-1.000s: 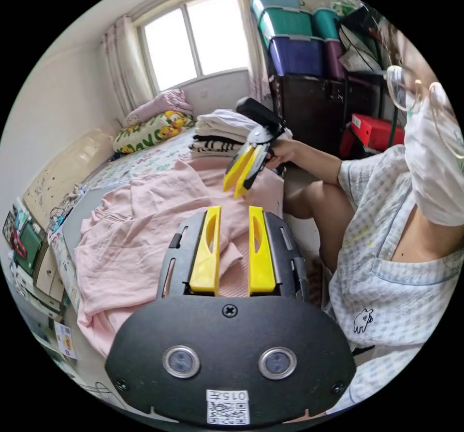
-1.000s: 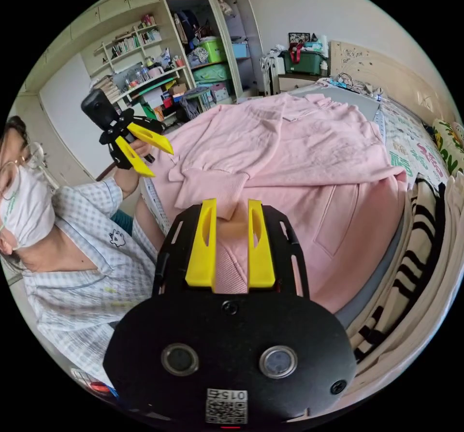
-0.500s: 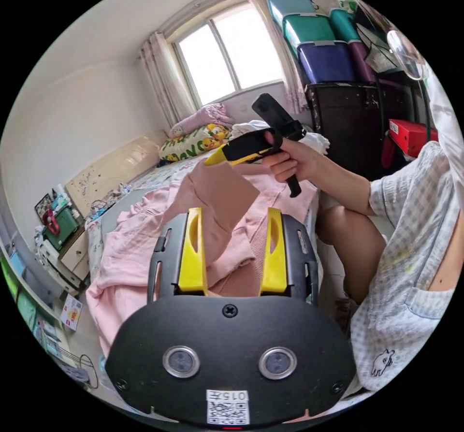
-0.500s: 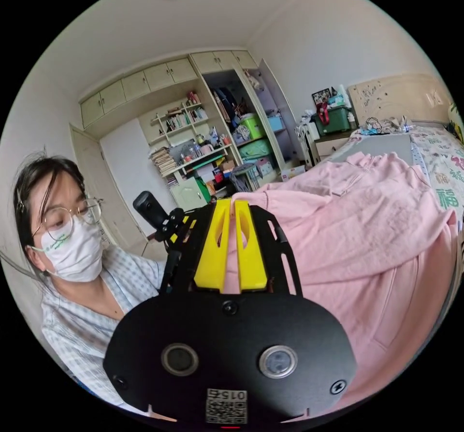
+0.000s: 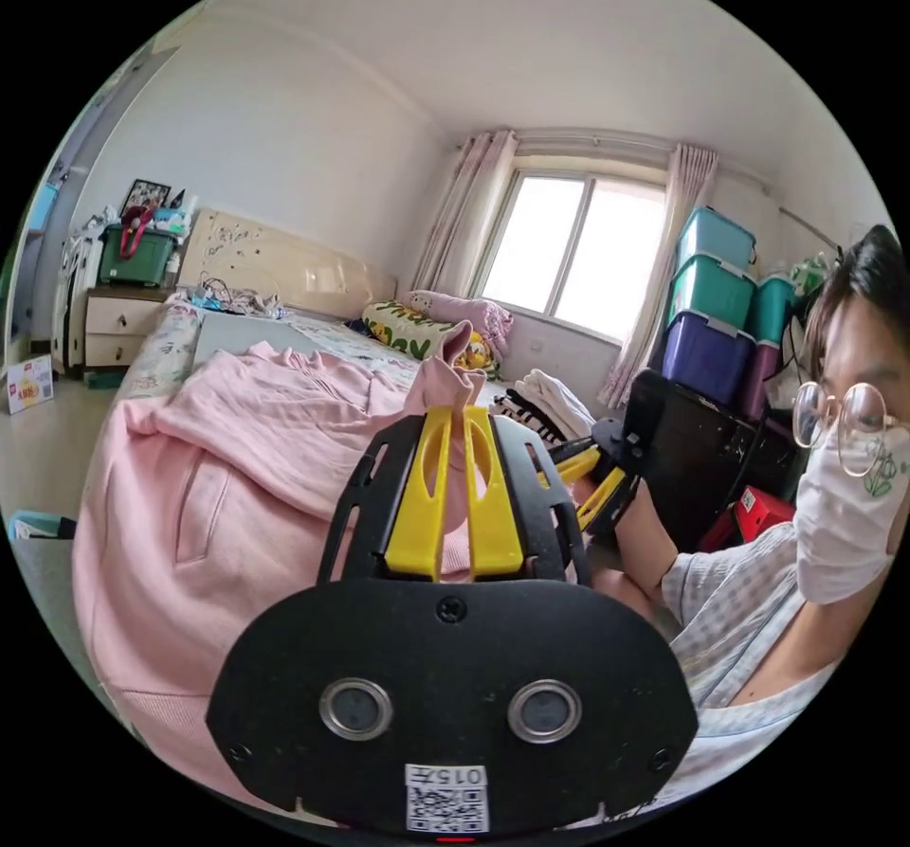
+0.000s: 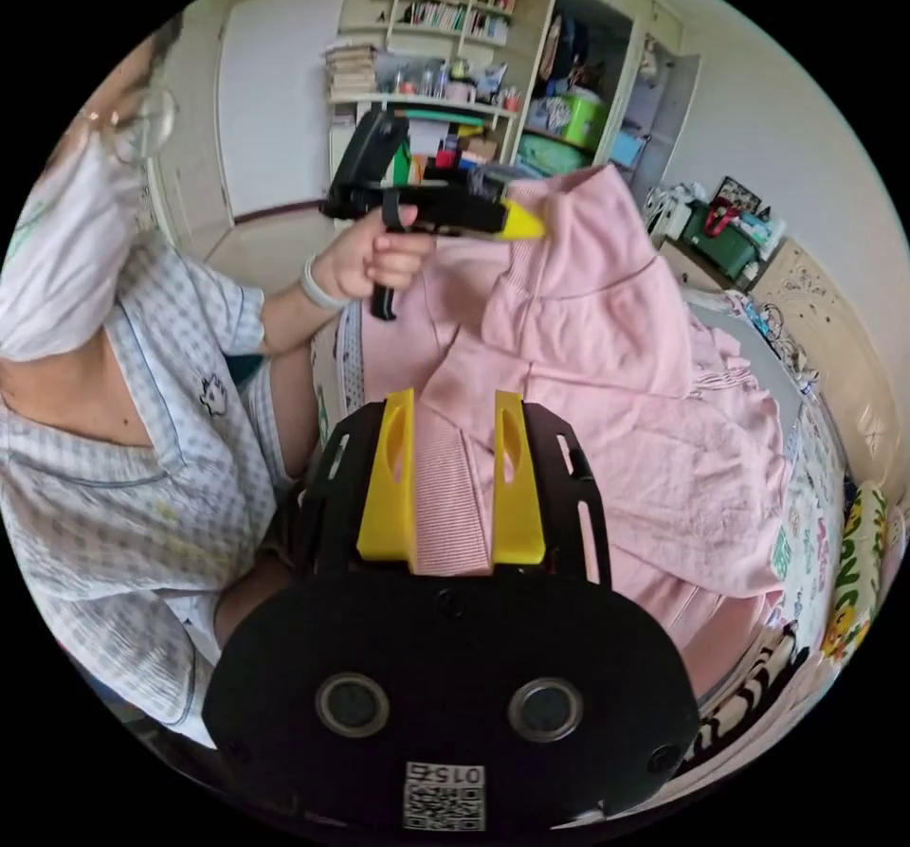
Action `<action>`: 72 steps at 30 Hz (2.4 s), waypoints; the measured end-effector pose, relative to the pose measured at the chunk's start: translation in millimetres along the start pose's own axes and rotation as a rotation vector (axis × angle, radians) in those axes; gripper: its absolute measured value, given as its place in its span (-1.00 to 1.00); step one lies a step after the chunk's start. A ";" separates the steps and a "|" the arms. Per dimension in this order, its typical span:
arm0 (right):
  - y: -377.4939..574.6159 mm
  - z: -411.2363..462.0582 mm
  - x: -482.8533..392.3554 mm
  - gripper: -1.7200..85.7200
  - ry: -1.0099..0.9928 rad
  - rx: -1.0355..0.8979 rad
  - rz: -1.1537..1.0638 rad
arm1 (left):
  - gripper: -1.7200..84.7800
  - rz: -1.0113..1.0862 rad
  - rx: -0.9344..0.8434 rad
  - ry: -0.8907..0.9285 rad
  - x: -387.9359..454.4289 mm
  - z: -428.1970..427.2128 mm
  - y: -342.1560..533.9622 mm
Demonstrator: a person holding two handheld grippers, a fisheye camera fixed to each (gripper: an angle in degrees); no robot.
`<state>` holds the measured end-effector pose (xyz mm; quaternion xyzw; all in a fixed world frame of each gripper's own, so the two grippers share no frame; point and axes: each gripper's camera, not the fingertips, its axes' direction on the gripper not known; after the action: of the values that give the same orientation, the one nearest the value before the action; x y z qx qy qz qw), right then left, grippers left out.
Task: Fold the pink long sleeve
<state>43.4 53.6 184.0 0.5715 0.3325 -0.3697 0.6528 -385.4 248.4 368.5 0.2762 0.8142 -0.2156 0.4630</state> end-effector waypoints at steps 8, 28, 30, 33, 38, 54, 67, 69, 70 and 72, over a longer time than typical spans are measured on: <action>8.3 18.4 6.1 -0.86 -0.108 0.021 0.127 | -0.96 0.015 -0.012 -0.003 -19.3 -23.2 23.6; 252.4 -279.2 10.6 -0.75 0.830 0.509 1.004 | -0.74 -0.248 0.443 -0.606 -165.7 -341.7 22.2; 261.6 -238.5 -27.2 -0.74 0.705 0.451 0.920 | -0.75 -0.203 0.338 -0.502 -149.5 -325.5 65.5; 278.0 -173.4 -79.2 -0.72 0.491 0.388 0.871 | -0.74 -0.173 0.168 -0.394 -131.2 -291.9 122.4; 298.3 -106.5 -119.7 -0.67 0.293 0.330 0.942 | -0.65 -0.174 0.006 -0.324 -118.7 -246.9 152.9; 281.7 -79.0 -80.3 -0.68 0.334 0.162 0.971 | -0.72 -0.160 -0.448 -0.504 -104.1 -77.0 119.1; 210.5 -84.7 -5.2 -0.82 0.360 -0.090 0.577 | -0.83 -0.095 -0.637 -0.485 -111.2 22.1 75.0; 193.7 -89.3 10.3 -0.84 0.343 -0.125 0.522 | -0.88 -0.124 -0.595 -0.412 -119.0 23.7 69.3; 182.9 -93.1 24.0 -0.85 0.317 -0.145 0.493 | -0.91 -0.123 -0.553 -0.366 -120.8 24.0 66.6; 166.2 -96.8 51.3 -0.86 0.241 -0.196 0.456 | -0.93 -0.080 -0.489 -0.287 -118.3 23.1 62.4</action>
<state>211.6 156.6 211.0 0.6054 0.3046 -0.1086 0.7273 -280.7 251.9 454.8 0.0905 0.7785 -0.0677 0.6174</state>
